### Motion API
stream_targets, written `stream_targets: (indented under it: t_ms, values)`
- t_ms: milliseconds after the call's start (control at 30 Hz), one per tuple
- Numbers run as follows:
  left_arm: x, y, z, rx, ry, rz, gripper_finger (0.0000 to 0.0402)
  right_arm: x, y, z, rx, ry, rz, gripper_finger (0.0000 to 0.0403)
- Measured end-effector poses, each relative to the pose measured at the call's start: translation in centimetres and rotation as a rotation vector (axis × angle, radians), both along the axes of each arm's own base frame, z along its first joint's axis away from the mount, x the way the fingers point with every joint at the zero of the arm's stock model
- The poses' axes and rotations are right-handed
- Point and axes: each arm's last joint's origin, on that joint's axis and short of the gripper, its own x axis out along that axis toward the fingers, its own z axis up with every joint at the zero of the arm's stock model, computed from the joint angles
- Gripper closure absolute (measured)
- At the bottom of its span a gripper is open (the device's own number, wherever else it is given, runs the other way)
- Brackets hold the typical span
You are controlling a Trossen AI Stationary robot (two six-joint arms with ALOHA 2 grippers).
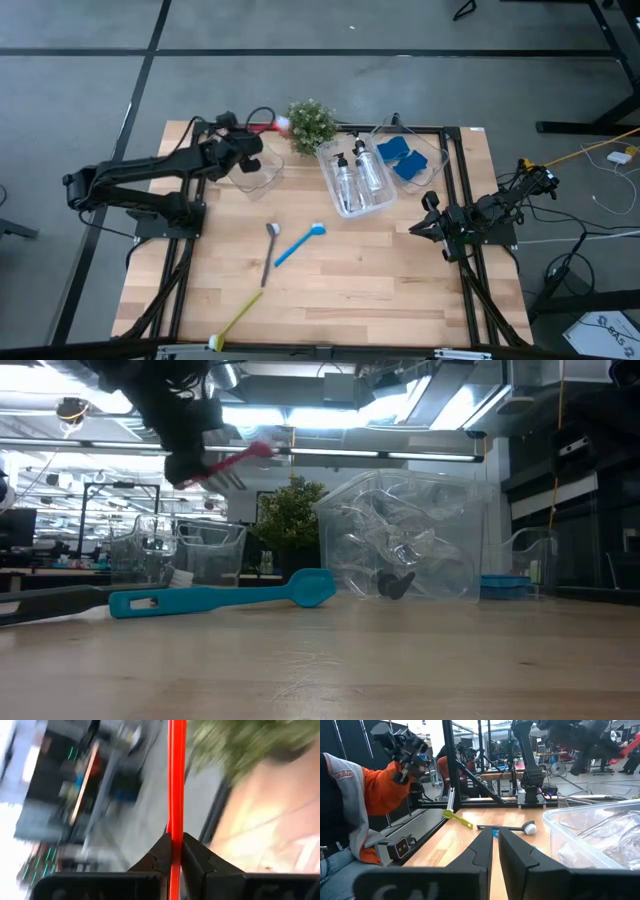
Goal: Pick & Place Kitchen Sink Supplies
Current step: Put the red dish brush into the left transparent bin
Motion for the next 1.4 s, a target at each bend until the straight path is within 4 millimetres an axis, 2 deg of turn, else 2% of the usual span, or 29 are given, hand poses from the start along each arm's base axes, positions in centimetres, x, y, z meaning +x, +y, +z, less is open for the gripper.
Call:
stream_targets:
  t_ms: [100,300,433,633,933,1133,1400]
  values:
    - [-0.9,-0.2,-0.2,-0.017,0.033,0.134,0.0384,0.0,0.0,0.0,0.0,0.0,0.0,0.037]
    - [-2.5,-0.8,-1.4,-0.104,0.044,0.275,0.0384,0.0,0.0,0.0,0.0,0.0,0.0,0.037]
    - [-2.9,-1.0,-1.7,-0.17,-0.091,0.36,0.0384,0.0,0.0,0.0,0.0,0.0,0.0,0.037]
    - [-2.3,-0.2,-2.1,-0.312,-0.323,0.389,0.0384,0.0,0.0,0.0,0.0,0.0,0.0,0.037]
    - [-3.4,1.9,-5.7,-0.371,-0.465,0.506,0.0384,0.0,0.0,0.0,0.0,0.0,0.0,0.037]
    - [-4.3,2.4,-7.3,-0.384,-0.501,0.564,0.0384,0.0,0.0,0.0,0.0,0.0,0.0,0.037]
    - [-4.9,2.6,-9.5,-0.415,-0.535,0.522,0.0384,0.0,0.0,0.0,0.0,-0.001,0.0,0.037]
